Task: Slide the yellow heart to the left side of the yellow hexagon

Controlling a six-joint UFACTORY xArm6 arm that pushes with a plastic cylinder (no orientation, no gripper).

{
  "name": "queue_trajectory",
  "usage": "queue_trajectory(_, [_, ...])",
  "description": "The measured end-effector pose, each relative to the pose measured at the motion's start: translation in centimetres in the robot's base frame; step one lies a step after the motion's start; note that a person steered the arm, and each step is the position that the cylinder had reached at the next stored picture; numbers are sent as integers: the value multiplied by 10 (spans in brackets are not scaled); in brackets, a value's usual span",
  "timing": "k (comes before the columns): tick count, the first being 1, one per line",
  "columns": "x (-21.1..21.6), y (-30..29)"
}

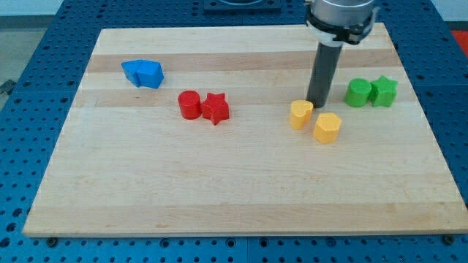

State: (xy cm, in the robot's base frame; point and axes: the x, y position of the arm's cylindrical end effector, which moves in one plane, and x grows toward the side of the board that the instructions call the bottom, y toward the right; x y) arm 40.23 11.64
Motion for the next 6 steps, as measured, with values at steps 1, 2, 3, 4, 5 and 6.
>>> queue_trajectory(1, [-8,-27])
queue_trajectory(2, [0,-44])
queue_trajectory(3, [27,-41])
queue_trajectory(4, [37,-39])
queue_trajectory(5, [37,-39])
queue_trajectory(6, [15,-41])
